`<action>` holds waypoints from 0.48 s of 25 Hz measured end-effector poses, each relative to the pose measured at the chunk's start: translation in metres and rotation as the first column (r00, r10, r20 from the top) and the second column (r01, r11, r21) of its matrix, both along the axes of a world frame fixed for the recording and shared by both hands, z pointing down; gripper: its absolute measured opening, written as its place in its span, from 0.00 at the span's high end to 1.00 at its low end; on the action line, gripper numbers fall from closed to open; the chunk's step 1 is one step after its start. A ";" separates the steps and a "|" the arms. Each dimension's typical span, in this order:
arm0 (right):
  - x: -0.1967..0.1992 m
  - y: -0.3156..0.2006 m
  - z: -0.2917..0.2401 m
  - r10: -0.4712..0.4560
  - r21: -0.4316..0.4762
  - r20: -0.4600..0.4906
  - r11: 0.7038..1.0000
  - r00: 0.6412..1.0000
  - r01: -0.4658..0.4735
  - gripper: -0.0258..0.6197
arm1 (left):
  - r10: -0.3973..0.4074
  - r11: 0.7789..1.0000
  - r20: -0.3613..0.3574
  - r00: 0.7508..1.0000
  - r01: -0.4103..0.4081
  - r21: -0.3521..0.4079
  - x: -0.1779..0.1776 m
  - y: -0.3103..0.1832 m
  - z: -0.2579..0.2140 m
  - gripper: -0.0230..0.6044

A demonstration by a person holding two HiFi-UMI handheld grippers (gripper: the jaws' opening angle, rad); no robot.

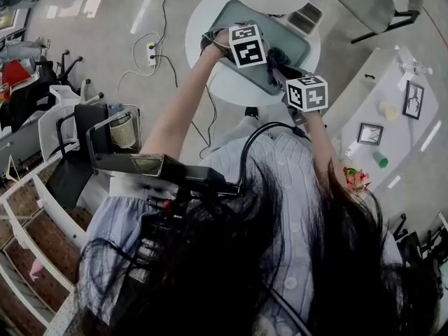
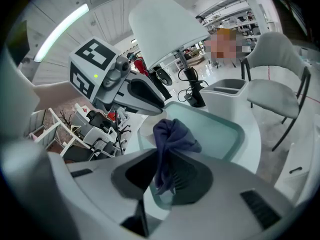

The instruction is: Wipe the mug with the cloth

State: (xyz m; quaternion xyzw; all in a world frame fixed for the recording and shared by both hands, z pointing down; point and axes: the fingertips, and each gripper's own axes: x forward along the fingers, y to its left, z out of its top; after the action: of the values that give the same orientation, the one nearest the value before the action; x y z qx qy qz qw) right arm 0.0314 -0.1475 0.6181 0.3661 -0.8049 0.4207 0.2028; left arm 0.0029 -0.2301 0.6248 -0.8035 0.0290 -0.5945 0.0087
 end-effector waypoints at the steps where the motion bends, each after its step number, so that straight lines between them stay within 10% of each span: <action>1: 0.000 0.000 0.001 -0.001 0.000 -0.001 1.000 1.000 0.001 0.83 | 0.029 1.000 0.014 0.999 -0.029 0.005 0.000 0.001 0.001 0.88; 12: 0.000 0.001 0.002 0.004 -0.005 -0.011 1.000 1.000 -0.004 0.83 | 0.124 0.990 0.086 0.989 -0.129 0.057 0.000 -0.006 0.020 0.88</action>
State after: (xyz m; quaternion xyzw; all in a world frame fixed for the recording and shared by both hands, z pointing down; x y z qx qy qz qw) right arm 0.0313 -0.1464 0.6205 0.3693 -0.8021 0.4210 0.2072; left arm 0.0034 -0.2357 0.6451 -0.7780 -0.0037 -0.6240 0.0727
